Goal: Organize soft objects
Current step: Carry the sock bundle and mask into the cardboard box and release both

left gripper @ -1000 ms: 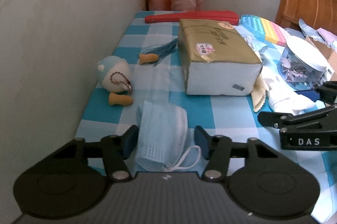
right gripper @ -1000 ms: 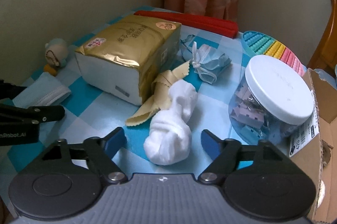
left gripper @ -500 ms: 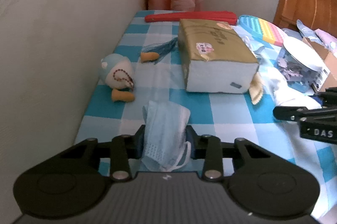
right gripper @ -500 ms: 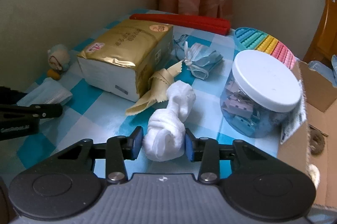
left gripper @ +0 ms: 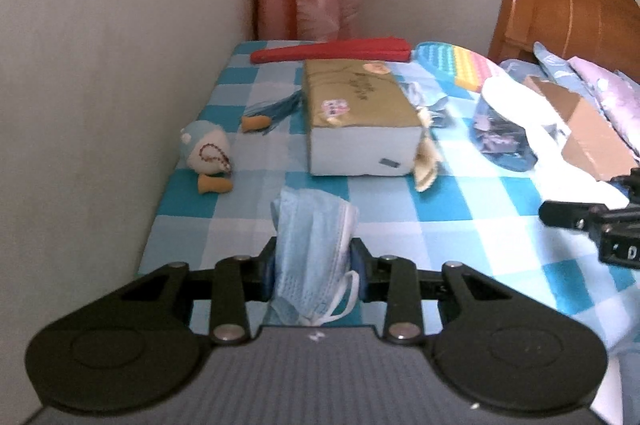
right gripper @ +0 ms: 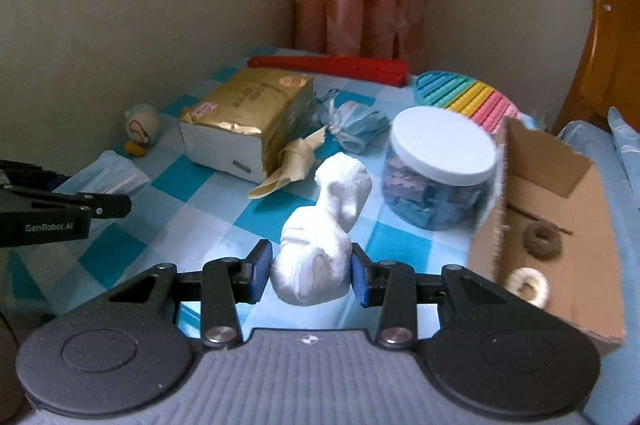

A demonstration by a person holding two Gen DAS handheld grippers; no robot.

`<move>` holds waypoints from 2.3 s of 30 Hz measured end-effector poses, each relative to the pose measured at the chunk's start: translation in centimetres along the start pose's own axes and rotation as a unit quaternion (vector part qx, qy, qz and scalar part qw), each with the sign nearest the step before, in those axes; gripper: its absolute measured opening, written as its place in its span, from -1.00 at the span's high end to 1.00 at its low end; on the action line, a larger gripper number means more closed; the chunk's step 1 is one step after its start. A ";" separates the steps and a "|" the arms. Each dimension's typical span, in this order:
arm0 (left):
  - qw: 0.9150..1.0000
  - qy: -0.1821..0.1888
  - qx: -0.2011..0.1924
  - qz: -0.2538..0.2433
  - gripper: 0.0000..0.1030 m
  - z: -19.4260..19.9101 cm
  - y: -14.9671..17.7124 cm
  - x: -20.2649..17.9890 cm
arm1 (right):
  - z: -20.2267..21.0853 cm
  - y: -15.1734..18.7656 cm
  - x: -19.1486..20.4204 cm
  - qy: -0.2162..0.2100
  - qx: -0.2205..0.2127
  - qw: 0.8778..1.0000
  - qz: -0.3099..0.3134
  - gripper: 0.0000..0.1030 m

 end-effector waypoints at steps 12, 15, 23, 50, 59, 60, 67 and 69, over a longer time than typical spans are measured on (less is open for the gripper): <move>0.999 0.032 -0.005 -0.026 0.33 0.4 -1.5 -5.3 | 3.3 -0.2 -9.1 0.056 -0.044 0.997 -0.036 0.11; 0.999 0.037 -0.006 -0.038 0.33 0.4 -1.9 -6.7 | 3.0 -0.4 -11.3 0.071 -0.048 0.995 -0.045 0.11; 0.998 0.034 -0.010 -0.050 0.33 0.5 -2.6 -8.8 | -0.1 -1.4 -14.1 0.077 -0.042 0.995 -0.053 0.08; 0.967 0.168 0.075 -0.177 0.33 -6.9 -9.8 -22.4 | 3.4 2.8 -12.8 0.063 -0.063 0.994 -0.065 -1.00; 0.954 0.205 0.105 -0.190 0.33 -13.3 -12.9 -27.2 | 4.2 3.2 -13.8 0.063 -0.071 0.993 -0.071 -1.00; 0.954 0.207 0.106 -0.190 0.33 -13.8 -13.2 -27.5 | 4.3 3.3 -13.9 0.062 -0.072 0.993 -0.073 -1.00; 0.959 0.195 0.104 -0.180 0.25 -18.0 -14.7 -28.5 | 3.7 3.5 -14.0 0.058 -0.066 0.994 -0.067 -1.00; 0.962 0.189 0.104 -0.169 -0.31 -19.2 -15.1 -28.3 | 3.5 3.6 -14.0 0.055 -0.064 0.994 -0.068 -1.00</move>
Point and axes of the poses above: each gripper's, at about its wrist camera, not at the fingertips, and z roughly against the way its jaws point, x to its left, y to its underside, the point moved 8 cm from there along -z, roughly the way its jaws point, and after that the axes turned 15 degrees about y, right-handed, at the moved point
